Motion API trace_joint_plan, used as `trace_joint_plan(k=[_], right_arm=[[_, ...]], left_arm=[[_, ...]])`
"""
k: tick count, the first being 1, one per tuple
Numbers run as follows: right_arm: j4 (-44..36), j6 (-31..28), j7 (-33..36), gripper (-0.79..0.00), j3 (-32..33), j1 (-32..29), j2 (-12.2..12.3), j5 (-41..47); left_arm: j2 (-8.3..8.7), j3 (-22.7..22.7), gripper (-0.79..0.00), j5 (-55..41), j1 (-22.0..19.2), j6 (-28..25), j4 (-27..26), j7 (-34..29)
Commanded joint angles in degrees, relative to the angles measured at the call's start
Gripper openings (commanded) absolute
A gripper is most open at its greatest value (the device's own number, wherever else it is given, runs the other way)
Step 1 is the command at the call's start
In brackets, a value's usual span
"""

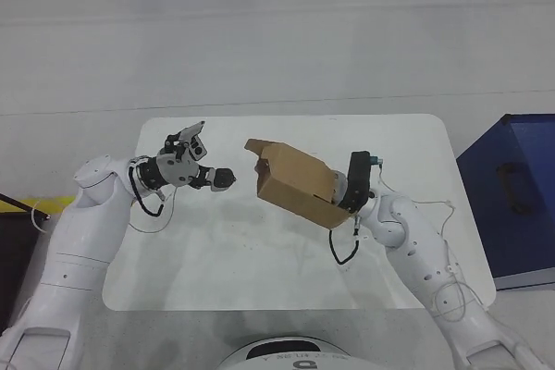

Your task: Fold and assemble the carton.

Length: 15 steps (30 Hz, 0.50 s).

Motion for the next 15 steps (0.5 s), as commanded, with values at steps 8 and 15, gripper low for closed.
trace_joint_plan(k=[8, 15], right_arm=[[-3.6, -0.5, -4.8, -0.785, 0.0, 0.0, 0.8, -16.8], [-3.9, 1.3, -6.8, -0.785, 0.0, -0.4, 1.2, -22.0]], left_arm=[[0.67, 9.3, 0.0, -15.8, -2.7, 11.9, 3.6, 4.8], [3.01, 12.8, -0.049, -19.6, -4.2, 13.0, 3.9, 6.0]])
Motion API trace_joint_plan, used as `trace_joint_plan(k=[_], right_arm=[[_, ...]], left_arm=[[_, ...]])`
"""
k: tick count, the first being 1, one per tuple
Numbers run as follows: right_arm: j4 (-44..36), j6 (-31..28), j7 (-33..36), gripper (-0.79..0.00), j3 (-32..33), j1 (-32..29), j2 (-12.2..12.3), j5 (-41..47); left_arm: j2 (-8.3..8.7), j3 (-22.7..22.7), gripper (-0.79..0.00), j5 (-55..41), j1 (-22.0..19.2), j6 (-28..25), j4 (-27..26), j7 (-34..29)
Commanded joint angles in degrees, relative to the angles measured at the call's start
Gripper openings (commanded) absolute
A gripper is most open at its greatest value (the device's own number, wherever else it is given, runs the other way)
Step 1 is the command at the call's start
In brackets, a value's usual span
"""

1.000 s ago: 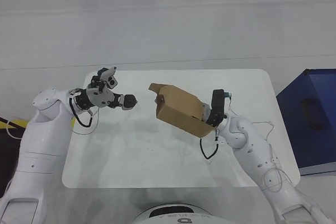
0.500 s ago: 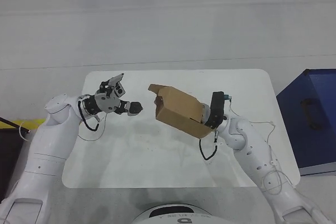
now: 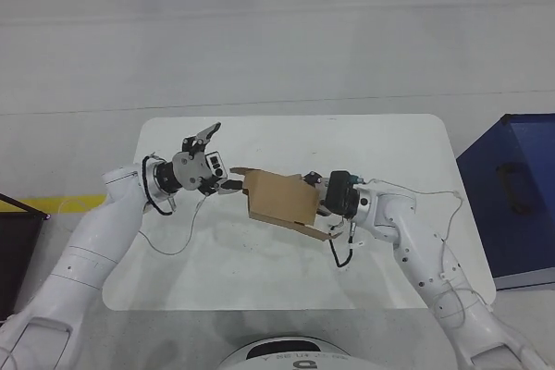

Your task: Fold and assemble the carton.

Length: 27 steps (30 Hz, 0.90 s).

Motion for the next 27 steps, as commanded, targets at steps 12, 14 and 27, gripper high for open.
trace_joint_plan(k=[12, 14, 27], right_arm=[[-0.1, 0.9, -1.0, -0.785, 0.1, -0.1, 0.4, -0.5], [-0.2, 0.8, -1.4, -0.785, 0.3, -0.3, 0.6, -0.4], [-1.0, 1.3, -2.1, -0.785, -0.4, -0.8, 0.9, -0.9]], left_arm=[[3.46, 5.0, -0.12, -7.7, -0.4, -2.8, 0.9, -2.8], [3.85, 5.4, -0.132, -8.1, -0.6, -3.2, 1.9, -3.2], [2.95, 13.2, -0.323, -11.8, -5.1, -3.5, 4.5, -3.5]])
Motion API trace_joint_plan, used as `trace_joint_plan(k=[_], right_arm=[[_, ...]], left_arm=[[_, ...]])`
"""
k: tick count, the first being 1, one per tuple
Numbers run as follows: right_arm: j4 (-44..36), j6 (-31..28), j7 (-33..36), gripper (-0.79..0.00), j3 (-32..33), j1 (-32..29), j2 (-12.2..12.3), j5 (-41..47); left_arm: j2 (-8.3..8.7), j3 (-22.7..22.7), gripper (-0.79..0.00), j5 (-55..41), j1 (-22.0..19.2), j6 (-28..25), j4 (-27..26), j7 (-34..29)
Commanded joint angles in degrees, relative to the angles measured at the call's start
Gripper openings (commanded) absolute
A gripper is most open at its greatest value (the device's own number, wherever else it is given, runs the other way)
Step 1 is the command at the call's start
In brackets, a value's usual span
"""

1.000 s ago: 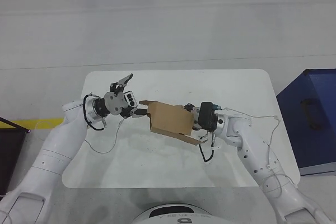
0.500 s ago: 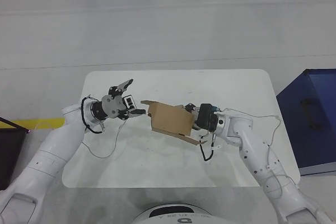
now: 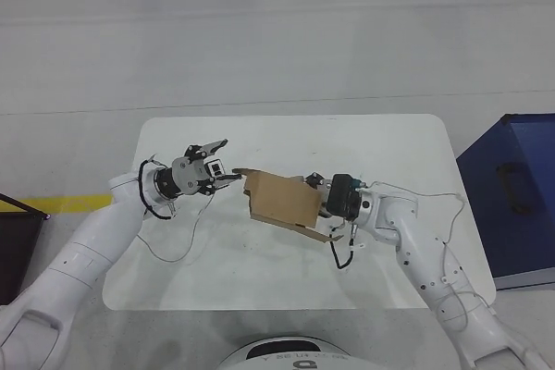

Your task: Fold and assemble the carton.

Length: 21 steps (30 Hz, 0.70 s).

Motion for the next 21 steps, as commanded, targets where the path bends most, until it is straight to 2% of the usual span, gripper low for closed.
trace_joint_plan(k=[1, 11, 21], right_arm=[[0.0, 0.0, -0.1, -0.785, -0.2, 0.0, 0.0, 0.0], [0.2, 0.0, -0.4, -0.785, -1.3, 0.6, 0.1, -0.2], [-0.1, 0.1, -0.2, -0.785, -1.9, 1.2, 0.2, 0.0]], left_arm=[[-0.32, 1.5, -0.329, -0.6, -0.8, 0.0, 0.3, 0.0], [-1.5, 7.8, -0.4, -3.0, -3.7, -1.2, 2.8, -1.2], [-1.34, 11.8, -0.419, -4.0, -5.2, -3.9, 3.4, -3.9]])
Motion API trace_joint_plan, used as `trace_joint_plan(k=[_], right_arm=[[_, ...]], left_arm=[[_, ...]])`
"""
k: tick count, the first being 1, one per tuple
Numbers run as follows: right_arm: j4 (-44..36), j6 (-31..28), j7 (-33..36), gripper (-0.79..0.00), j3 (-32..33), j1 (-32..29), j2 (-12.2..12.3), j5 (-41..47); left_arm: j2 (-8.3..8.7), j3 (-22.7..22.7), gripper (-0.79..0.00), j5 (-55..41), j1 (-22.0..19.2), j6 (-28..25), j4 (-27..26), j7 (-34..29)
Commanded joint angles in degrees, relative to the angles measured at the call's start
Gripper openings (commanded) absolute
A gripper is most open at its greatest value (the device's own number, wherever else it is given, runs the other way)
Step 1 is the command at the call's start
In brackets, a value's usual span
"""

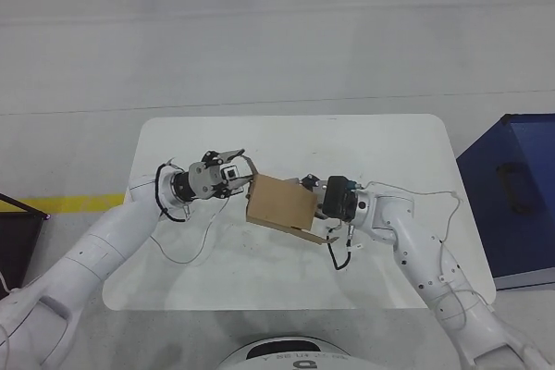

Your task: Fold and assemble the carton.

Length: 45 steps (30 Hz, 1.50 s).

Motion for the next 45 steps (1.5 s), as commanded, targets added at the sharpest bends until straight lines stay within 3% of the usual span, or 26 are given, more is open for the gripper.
trace_joint_plan(k=[1, 27, 29, 30, 31, 33, 37, 45], right_arm=[[-0.1, 0.0, 0.1, -0.785, -0.2, 0.2, 0.0, 0.0], [-2.4, 1.3, -0.8, -0.785, 0.3, -1.6, 0.8, -0.9], [-2.6, 1.3, -1.0, -0.785, 0.3, -1.7, 0.9, -1.0], [-2.7, 1.3, -1.0, -0.785, 0.3, -1.8, 1.0, -1.1], [-2.8, 1.3, -1.1, -0.785, 0.4, -1.8, 1.0, -1.1], [-2.9, 1.4, -1.3, -0.785, 0.4, -1.9, 1.0, -1.1], [-3.2, 1.6, -1.5, -0.785, 0.4, -2.2, 1.2, -1.2], [-3.9, 2.2, -2.0, -0.785, 0.4, -2.7, 1.4, -1.7]], left_arm=[[0.08, 0.8, -0.419, -0.3, -0.3, -0.3, 0.1, -0.3], [2.4, 7.5, -0.385, -6.5, -3.0, -3.8, -0.5, -3.8], [2.61, 8.3, -0.311, -6.5, -3.3, -3.6, -0.8, -3.6], [2.73, 8.8, -0.185, -6.3, -3.5, -3.4, -1.0, -3.4], [2.87, 9.2, -0.123, -6.3, -3.7, -3.4, -1.1, -3.4], [3.12, 9.9, -0.102, -6.6, -4.1, -3.6, -1.2, -3.6], [3.59, 10.9, -0.117, -7.5, -4.8, -4.1, -0.9, -4.1], [3.88, 13.4, -0.24, -10.4, -5.9, -4.5, -1.5, -4.5]])
